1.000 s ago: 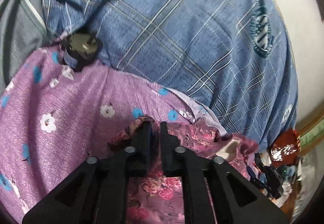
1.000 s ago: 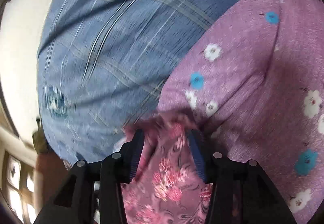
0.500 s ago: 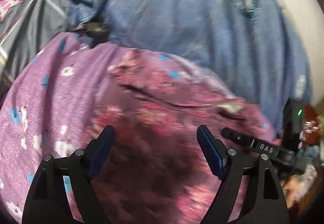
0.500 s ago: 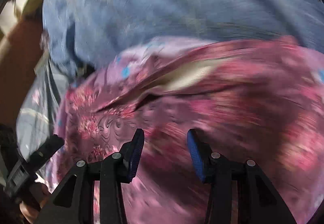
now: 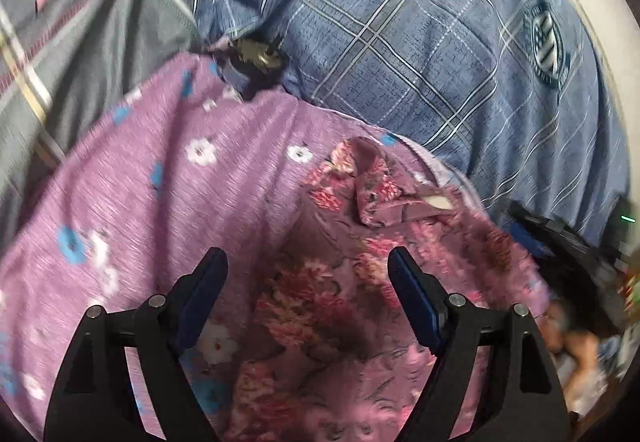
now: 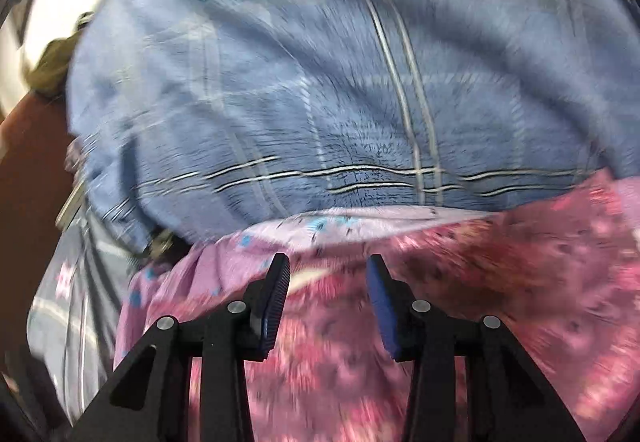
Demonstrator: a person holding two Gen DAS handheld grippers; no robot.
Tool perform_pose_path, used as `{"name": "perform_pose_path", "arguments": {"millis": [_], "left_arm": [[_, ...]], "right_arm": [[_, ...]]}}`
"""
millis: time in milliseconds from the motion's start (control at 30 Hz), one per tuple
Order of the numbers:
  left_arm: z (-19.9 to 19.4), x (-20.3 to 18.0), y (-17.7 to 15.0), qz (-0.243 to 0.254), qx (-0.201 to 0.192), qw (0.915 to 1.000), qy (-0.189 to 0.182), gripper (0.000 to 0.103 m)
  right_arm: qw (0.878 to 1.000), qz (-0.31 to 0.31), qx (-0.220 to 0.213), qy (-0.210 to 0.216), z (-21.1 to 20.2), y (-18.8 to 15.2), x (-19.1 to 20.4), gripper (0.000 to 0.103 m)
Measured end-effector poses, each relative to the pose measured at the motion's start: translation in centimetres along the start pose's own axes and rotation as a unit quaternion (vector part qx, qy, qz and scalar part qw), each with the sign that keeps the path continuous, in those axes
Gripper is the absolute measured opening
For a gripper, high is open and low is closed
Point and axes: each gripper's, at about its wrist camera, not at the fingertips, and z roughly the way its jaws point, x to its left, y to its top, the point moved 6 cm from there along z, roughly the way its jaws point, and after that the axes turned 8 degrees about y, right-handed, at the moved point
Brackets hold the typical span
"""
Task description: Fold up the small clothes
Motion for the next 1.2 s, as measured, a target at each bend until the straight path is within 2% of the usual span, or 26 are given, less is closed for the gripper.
{"name": "perform_pose_path", "arguments": {"millis": [67, 167, 267, 333, 400, 467, 500, 533, 600, 700, 867, 900, 1000, 1067, 1100, 1133, 1167, 1200], "left_arm": [[0.1, -0.9, -0.6, 0.03, 0.003, 0.9995, -0.003, 0.082], [0.9, -1.9, -1.5, 0.049, 0.029, 0.9984, -0.001, 0.082], [1.0, -1.6, -2.3, 0.047, 0.037, 0.9982, 0.008, 0.082], [1.3, -1.0, -2.1, 0.041, 0.04, 0.9982, 0.015, 0.082], [1.7, -0.6, -2.0, 0.047, 0.041, 0.9975, 0.033, 0.082], [2.1, -0.6, -2.0, 0.06, 0.045, 0.9963, 0.042, 0.082], [2.3, -0.6, -2.0, 0.063, 0.047, 0.996, 0.044, 0.082], [2.3, -0.7, -2.1, 0.066, 0.048, 0.9956, 0.047, 0.082], [2.6, -0.7, -2.1, 0.066, 0.056, 0.995, 0.05, 0.082], [2.2, -0.5, -1.7, 0.067, 0.046, 0.9951, 0.057, 0.082], [-0.8, -1.9, -2.4, 0.112, -0.007, 0.9912, 0.069, 0.082], [-1.2, -2.3, -2.6, 0.124, -0.013, 0.9898, 0.068, 0.082], [-1.1, -3.6, -3.9, 0.177, -0.021, 0.9809, 0.079, 0.082], [0.2, -3.6, -5.1, 0.208, -0.014, 0.9717, 0.112, 0.082], [1.2, -3.3, -6.1, 0.226, 0.003, 0.9652, 0.131, 0.083], [1.9, -2.9, -7.0, 0.237, 0.022, 0.962, 0.134, 0.083], [1.6, -2.5, -7.5, 0.227, 0.023, 0.9656, 0.125, 0.083], [0.7, -1.8, -7.7, 0.207, 0.022, 0.9715, 0.114, 0.083]], "right_arm": [[1.0, -0.014, -0.006, 0.017, -2.8, -0.7, 0.5, 0.042], [0.998, -0.018, 0.032, 0.042, -3.0, -1.4, 1.9, 0.033], [0.99, -0.029, 0.124, 0.065, 0.9, -3.8, 4.7, 0.025], [0.98, -0.056, 0.185, 0.049, 5.0, -6.2, 6.5, 0.023], [0.974, -0.06, 0.216, 0.041, 8.1, -6.9, 7.0, 0.02], [0.981, -0.066, 0.181, 0.027, 10.4, -5.2, 7.2, 0.017], [0.987, -0.049, 0.149, 0.021, 11.2, -3.4, 6.7, 0.017], [0.991, -0.026, 0.133, 0.02, 11.7, -2.3, 6.0, 0.024], [0.995, 0.026, 0.096, 0.006, 11.7, -0.2, 4.1, 0.024], [0.998, 0.029, 0.056, 0.013, 8.1, 0.9, 2.9, 0.024], [0.999, 0.019, 0.027, -0.004, -3.3, -1.5, -1.4, 0.024], [0.999, 0.016, 0.024, -0.024, -6.4, -3.0, -2.9, 0.024], [0.997, 0.018, 0.026, -0.066, -11.0, -6.2, -6.0, 0.024], [0.993, 0.033, 0.051, -0.097, -12.4, -9.4, -9.3, 0.025], [0.989, 0.055, 0.078, -0.114, -12.4, -11.6, -11.3, 0.019], [0.984, 0.088, 0.106, -0.117, -12.1, -13.8, -13.0, 0.017], [0.988, 0.099, 0.082, -0.09, -12.9, -14.4, -13.3, 0.016], [0.989, 0.105, 0.067, -0.084, -14.5, -14.9, -13.2, 0.02]]}}
